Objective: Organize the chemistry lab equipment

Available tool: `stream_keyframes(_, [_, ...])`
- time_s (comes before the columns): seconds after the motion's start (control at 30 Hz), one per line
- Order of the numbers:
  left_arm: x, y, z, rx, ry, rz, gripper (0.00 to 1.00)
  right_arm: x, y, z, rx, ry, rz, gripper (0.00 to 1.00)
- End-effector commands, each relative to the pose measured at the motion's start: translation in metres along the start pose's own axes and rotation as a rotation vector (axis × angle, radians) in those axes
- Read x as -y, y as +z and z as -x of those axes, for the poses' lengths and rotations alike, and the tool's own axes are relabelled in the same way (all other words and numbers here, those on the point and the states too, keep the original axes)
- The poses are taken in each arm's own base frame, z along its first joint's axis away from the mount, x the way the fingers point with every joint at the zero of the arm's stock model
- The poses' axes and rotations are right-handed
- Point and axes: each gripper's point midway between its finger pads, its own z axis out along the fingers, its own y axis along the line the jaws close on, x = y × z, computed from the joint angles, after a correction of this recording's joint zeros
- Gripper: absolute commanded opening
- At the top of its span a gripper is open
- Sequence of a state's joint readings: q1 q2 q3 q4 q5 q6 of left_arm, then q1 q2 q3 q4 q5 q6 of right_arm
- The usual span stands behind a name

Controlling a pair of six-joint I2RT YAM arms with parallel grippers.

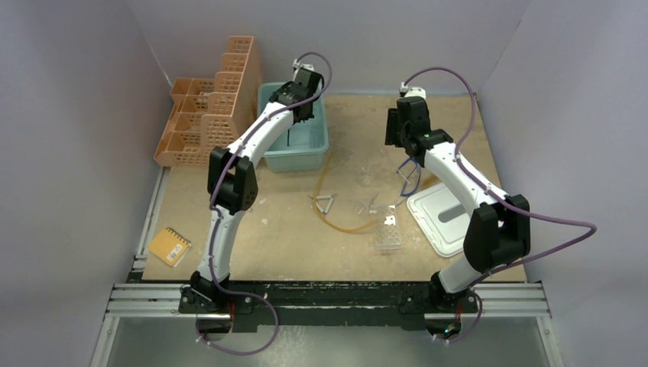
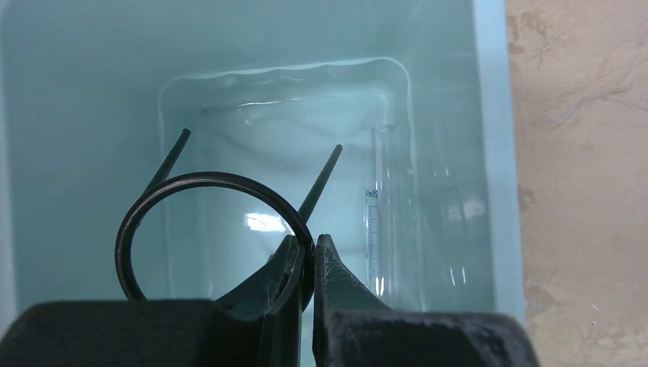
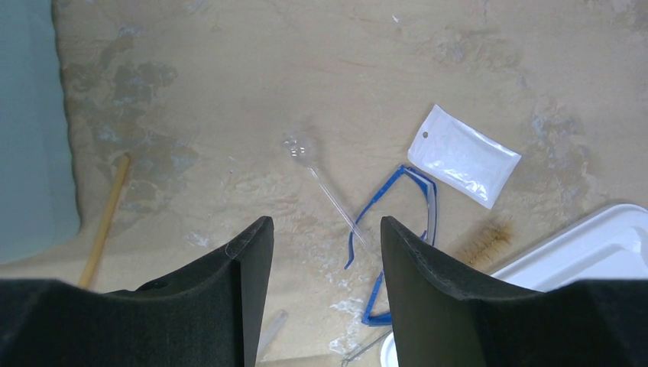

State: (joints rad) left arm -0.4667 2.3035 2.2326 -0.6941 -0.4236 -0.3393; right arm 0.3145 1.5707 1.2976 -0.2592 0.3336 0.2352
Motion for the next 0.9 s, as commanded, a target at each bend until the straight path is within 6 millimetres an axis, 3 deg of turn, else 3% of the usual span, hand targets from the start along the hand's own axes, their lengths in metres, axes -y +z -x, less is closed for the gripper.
stream_keyframes(0.0, [-0.007, 0.009, 0.037, 0.096, -0.088, 0.001, 0.00, 0.001, 0.003, 0.021, 0.050, -0.028, -0.030, 0.56])
stream_keyframes(0.3, [-0.017, 0.036, 0.038, 0.085, -0.151, -0.035, 0.00, -0.001, 0.010, 0.020, 0.030, -0.051, -0.032, 0.56])
stream_keyframes(0.5, [-0.007, 0.032, 0.051, 0.094, -0.260, -0.167, 0.00, -0.002, 0.011, 0.019, 0.029, -0.056, -0.028, 0.56])
stream_keyframes(0.87, [-0.013, 0.026, 0.052, 0.092, -0.302, -0.145, 0.00, -0.001, 0.009, 0.016, 0.030, -0.061, -0.022, 0.56])
